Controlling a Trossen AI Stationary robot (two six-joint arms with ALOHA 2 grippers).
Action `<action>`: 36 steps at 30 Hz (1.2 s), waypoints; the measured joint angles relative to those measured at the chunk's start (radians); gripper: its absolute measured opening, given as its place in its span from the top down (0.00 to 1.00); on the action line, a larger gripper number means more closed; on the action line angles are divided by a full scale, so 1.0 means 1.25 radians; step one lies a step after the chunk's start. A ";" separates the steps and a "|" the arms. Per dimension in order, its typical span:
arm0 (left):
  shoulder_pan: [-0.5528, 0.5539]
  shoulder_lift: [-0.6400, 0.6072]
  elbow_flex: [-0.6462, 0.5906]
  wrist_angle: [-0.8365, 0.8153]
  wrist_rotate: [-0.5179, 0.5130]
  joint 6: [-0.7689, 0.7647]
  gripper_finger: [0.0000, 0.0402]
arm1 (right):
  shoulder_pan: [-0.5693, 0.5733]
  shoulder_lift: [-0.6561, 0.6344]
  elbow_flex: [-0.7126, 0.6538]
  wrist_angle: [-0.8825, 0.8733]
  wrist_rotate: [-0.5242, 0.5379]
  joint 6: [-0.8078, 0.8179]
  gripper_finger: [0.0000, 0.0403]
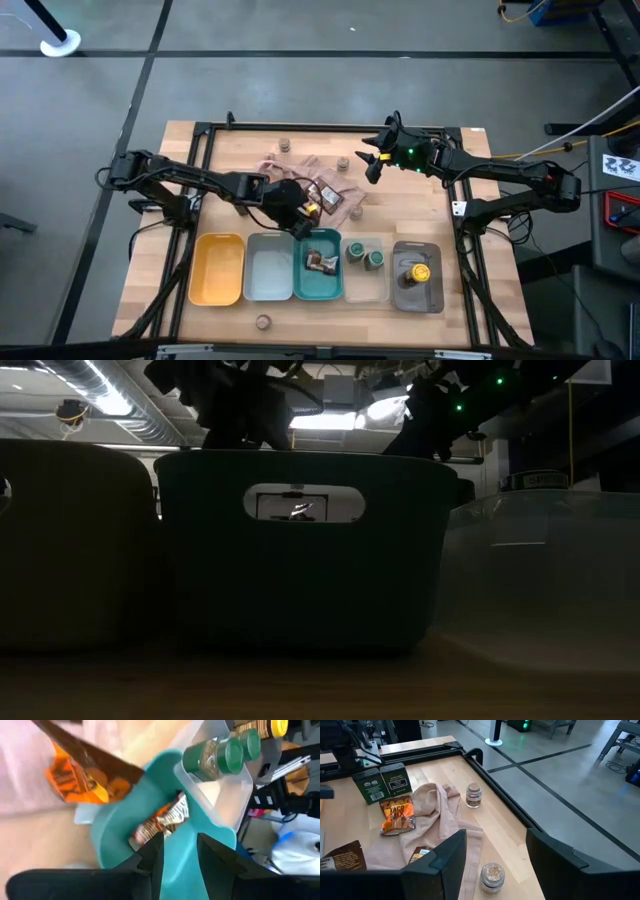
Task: Sort spices by type
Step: Put the orange seasoning bag into the green bin
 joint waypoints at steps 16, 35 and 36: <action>0.123 -0.003 0.000 -0.003 -0.008 -0.163 0.75 | 0.000 0.000 0.000 0.001 0.000 0.000 0.49; 0.145 -0.002 0.000 -0.057 -0.042 -0.229 0.75 | 0.000 0.000 0.000 0.001 0.000 0.000 0.49; 0.145 -0.001 0.000 -0.057 -0.048 -0.229 0.75 | 0.000 0.000 0.000 0.001 0.000 0.000 0.49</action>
